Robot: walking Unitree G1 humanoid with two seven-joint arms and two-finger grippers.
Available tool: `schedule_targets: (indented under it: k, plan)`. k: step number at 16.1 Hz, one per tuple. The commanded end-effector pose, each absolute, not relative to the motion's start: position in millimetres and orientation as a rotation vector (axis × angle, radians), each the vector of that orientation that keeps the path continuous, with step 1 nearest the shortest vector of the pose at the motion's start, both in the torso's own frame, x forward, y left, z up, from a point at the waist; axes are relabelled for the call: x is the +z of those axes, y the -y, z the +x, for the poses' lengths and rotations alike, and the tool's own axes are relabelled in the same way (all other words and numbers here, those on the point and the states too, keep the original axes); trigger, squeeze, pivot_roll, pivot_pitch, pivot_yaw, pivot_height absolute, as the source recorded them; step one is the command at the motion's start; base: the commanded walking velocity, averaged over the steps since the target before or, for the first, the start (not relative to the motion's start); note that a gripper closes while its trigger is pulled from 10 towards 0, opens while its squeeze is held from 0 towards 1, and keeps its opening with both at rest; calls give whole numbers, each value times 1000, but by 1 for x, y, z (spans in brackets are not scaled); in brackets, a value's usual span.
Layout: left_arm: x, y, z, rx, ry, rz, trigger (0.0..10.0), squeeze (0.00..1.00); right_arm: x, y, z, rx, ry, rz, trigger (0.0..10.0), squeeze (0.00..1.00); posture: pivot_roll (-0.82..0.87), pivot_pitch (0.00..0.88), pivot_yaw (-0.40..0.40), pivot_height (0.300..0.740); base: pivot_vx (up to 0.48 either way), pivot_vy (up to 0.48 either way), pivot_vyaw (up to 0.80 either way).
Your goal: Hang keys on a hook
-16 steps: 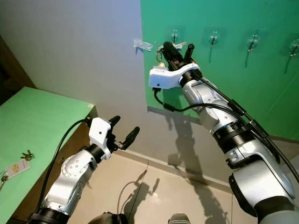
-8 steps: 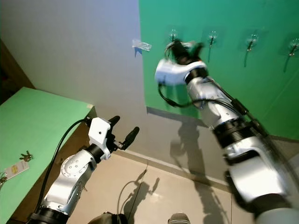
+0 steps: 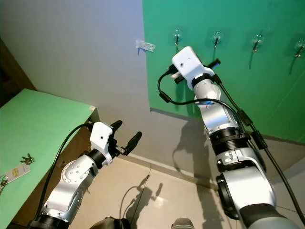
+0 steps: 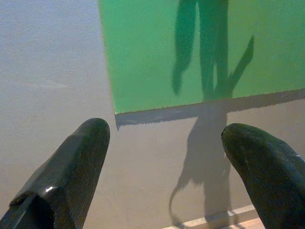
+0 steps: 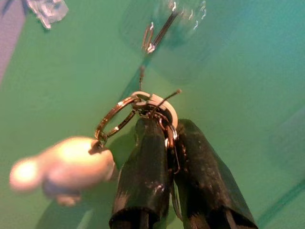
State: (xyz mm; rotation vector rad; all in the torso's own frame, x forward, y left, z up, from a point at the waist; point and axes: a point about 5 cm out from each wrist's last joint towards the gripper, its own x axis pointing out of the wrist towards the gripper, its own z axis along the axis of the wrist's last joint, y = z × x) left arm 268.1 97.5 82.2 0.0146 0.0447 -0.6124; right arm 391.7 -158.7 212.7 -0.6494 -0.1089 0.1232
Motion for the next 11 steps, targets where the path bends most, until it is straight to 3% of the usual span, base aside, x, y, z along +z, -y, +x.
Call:
schedule_targets:
  k: [1, 6, 8, 10, 11]
  plan:
    - [86, -97, 268, -619, -35, 32, 10000, 0, 224, 154, 392, 152, 125, -579, 0, 0, -252, 43, 97, 720, 0, 0, 0]
    - [85, -97, 268, -625, -39, 38, 10000, 0, 224, 149, 389, 190, 109, -452, 0, 0, -252, 33, 92, 720, 0, 0, 0]
    - [87, -99, 270, -603, -34, 46, 10000, 0, 220, 156, 382, 140, 141, -347, 0, 0, -249, 30, 87, 720, 0, 0, 0]
    - [86, -107, 272, -547, -46, 28, 10000, 0, 189, 159, 366, 121, 28, -83, 0, 0, -249, 34, 90, 720, 0, 0, 0]
    - [86, -109, 273, -529, -51, 21, 10000, 0, 176, 159, 360, 116, -7, -69, 0, 0, -248, 34, 91, 720, 0, 0, 0]
